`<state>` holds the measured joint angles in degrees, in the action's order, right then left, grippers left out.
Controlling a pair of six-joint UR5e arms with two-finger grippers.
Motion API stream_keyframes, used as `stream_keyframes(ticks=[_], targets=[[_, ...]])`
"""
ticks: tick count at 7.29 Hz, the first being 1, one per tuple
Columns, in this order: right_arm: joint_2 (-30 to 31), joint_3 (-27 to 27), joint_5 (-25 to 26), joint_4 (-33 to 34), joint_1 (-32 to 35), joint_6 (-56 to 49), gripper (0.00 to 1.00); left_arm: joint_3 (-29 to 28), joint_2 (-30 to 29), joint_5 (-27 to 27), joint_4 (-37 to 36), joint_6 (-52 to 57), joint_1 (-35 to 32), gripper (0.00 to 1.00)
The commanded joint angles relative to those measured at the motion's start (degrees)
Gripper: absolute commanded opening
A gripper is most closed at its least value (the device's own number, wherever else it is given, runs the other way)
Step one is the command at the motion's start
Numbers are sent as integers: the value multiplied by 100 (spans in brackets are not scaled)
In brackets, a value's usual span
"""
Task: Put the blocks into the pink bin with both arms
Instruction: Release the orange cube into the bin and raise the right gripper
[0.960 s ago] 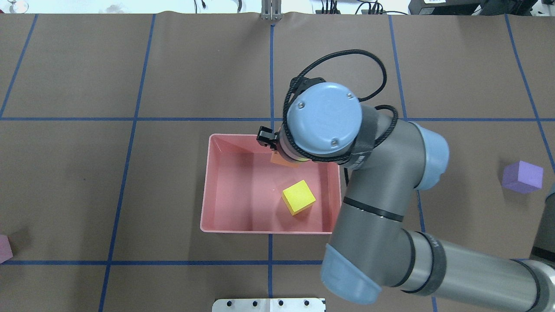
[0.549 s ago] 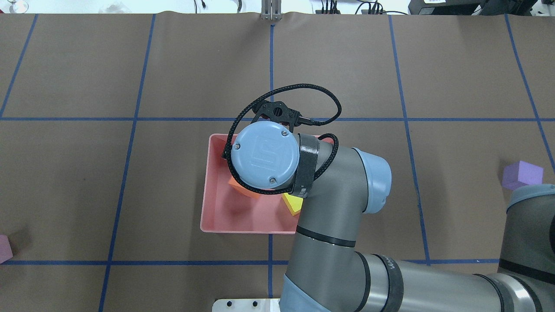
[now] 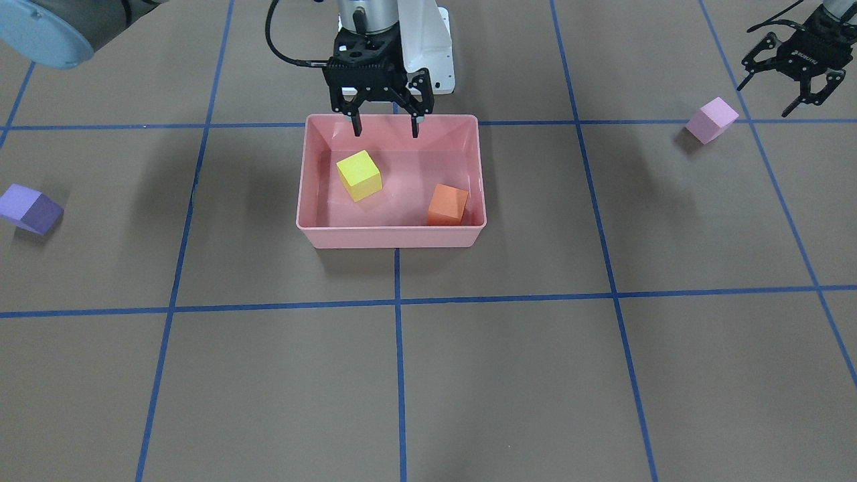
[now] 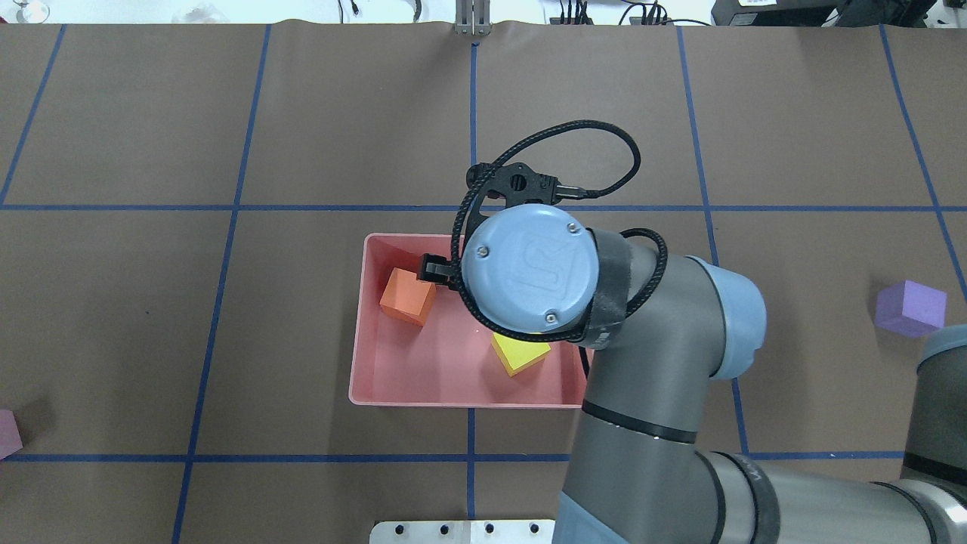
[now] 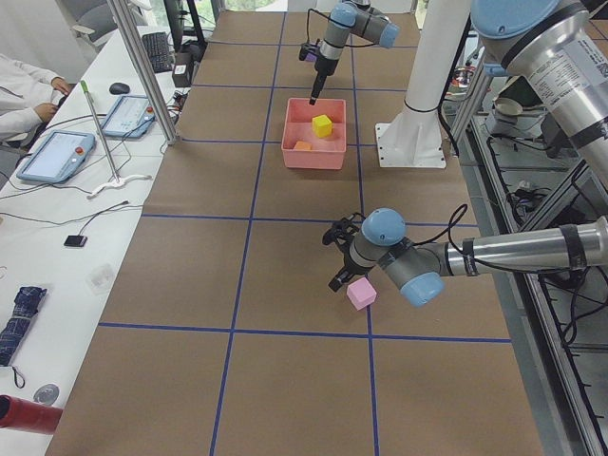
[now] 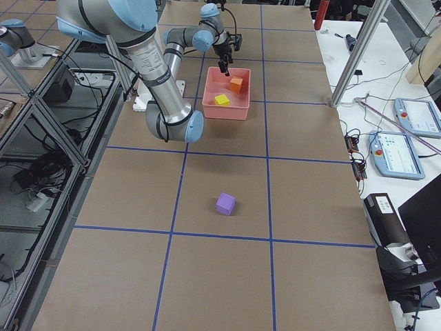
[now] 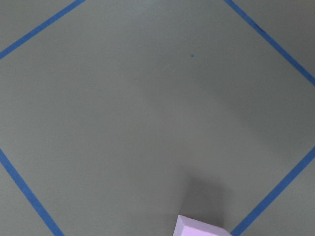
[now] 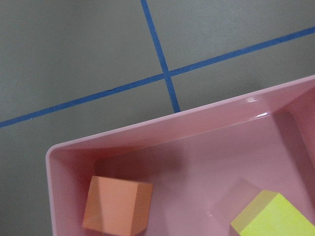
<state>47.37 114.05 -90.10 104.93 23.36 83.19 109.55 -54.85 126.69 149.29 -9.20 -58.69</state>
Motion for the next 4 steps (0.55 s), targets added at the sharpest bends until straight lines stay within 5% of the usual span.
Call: stream_keyframes(ticks=[1, 4], targets=[[342, 337, -594, 54, 622, -460, 99, -39, 35, 5, -6, -1558, 42, 100], [876, 346, -1595, -7, 1781, -1994, 99, -21, -9, 31, 29, -3906, 60, 100]])
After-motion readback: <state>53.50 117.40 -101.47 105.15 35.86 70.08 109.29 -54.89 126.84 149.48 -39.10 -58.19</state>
